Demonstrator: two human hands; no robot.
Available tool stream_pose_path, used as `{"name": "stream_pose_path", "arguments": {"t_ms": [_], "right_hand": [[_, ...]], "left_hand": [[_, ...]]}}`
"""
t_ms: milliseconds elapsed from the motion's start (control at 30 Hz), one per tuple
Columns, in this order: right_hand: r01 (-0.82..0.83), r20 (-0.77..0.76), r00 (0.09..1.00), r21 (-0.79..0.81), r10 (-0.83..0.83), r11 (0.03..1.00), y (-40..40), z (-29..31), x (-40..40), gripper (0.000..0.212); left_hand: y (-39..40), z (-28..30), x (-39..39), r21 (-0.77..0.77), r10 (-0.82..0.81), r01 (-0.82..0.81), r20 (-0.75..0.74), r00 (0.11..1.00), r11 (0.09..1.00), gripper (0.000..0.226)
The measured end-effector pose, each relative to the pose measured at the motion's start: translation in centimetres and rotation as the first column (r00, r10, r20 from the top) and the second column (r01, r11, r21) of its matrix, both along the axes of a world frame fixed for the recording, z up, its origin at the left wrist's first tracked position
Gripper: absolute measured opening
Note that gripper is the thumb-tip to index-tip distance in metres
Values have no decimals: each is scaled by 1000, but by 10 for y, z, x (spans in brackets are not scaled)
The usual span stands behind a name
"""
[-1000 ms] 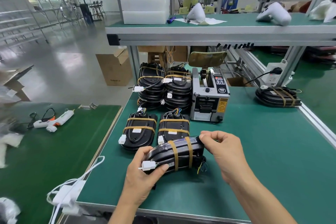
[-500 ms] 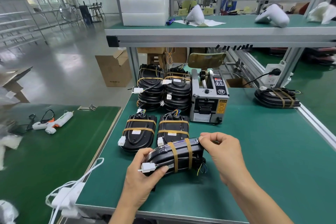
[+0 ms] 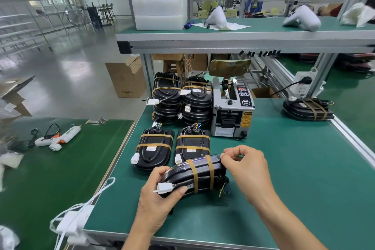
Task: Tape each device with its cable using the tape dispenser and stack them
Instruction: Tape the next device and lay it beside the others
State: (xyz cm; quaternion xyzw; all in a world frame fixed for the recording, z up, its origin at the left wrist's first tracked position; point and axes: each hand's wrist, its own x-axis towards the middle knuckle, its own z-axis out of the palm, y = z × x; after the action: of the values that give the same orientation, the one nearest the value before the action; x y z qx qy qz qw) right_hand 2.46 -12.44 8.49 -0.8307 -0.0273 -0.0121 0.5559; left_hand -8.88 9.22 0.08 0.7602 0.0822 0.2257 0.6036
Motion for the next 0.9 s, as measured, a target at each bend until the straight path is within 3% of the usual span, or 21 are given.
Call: {"name": "stream_pose_path", "arguments": {"t_ms": [233,333,467,633,767,900], "right_hand": [[18,-28,999,18,-17,1000,-3,1,0,12],[31,-30,999,96,-28,995,-2,0,-2,10],[2,-29,1000,209,4,978,4,-1,-8,11],[-29,-65,997,250,46,968,9,-7,-8,12],[-11,-142,987,412,76,911,11,-10,-9,18],[-27,-136,986,429,94,903,13,-17,-7,22]], "left_hand": [[1,-1,1,5,6,-6,-10,1000,1000,66],[2,-5,2,23,7,-7,-11,1000,1000,62],[4,-7,2,22,10,-9,-18,1000,1000,73],[6,-11,3,24,5,-4,-22,1000,1000,76],[5,-9,3,16,0,0,-21,1000,1000,74],[3,-6,2,9,4,-4,-22,1000,1000,74]]}}
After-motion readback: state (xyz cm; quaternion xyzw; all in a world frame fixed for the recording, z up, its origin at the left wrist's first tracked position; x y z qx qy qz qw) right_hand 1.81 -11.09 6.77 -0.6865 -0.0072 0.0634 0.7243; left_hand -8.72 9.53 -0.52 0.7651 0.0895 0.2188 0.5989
